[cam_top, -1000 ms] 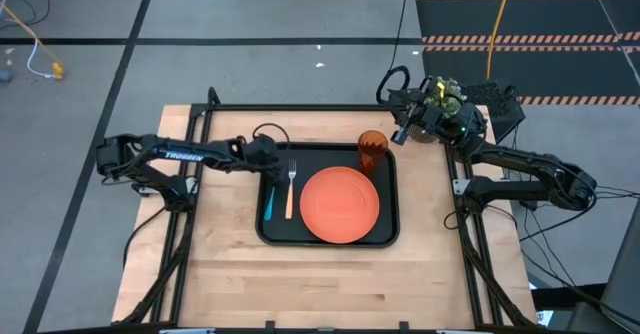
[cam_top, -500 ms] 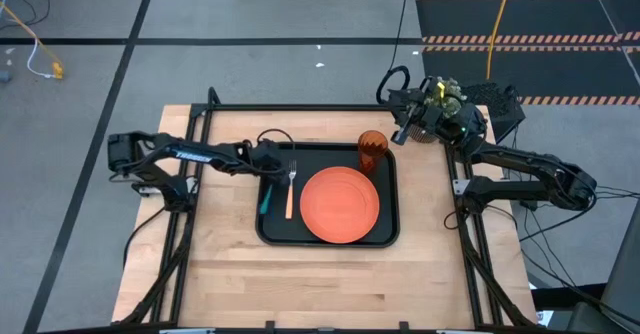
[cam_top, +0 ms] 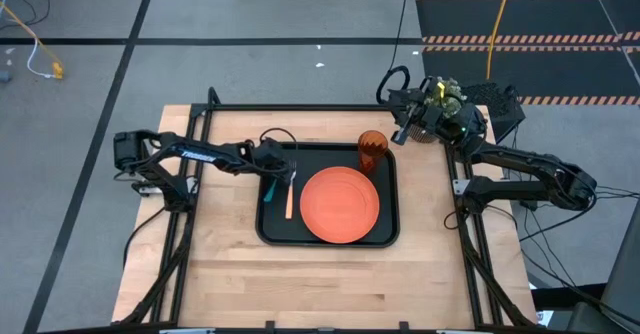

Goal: Pick and place plate/cup/fork/spoon on tray
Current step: Adjust the blue spoon on the black serving tray

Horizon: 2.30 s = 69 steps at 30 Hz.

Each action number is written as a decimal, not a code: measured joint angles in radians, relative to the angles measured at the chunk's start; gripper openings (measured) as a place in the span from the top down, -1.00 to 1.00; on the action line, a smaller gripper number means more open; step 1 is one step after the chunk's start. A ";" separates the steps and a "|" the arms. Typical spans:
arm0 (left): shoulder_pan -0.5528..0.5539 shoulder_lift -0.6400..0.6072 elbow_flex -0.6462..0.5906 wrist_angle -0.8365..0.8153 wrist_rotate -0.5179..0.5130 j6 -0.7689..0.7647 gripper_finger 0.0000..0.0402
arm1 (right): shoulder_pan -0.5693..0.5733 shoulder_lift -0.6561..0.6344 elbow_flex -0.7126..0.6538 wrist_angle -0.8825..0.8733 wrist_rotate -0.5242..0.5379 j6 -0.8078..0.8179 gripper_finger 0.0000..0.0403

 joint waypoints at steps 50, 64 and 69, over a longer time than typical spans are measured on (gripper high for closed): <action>-0.016 0.000 -0.002 -0.047 -0.036 -0.122 0.60 | 0.000 0.000 0.000 -0.006 0.000 0.002 0.41; -0.017 0.002 -0.003 -0.019 -0.027 -0.117 0.88 | 0.000 0.000 0.000 -0.006 0.000 0.001 0.41; -0.017 0.002 -0.003 -0.018 -0.027 -0.119 0.94 | 0.000 0.000 0.000 -0.006 0.000 0.000 0.41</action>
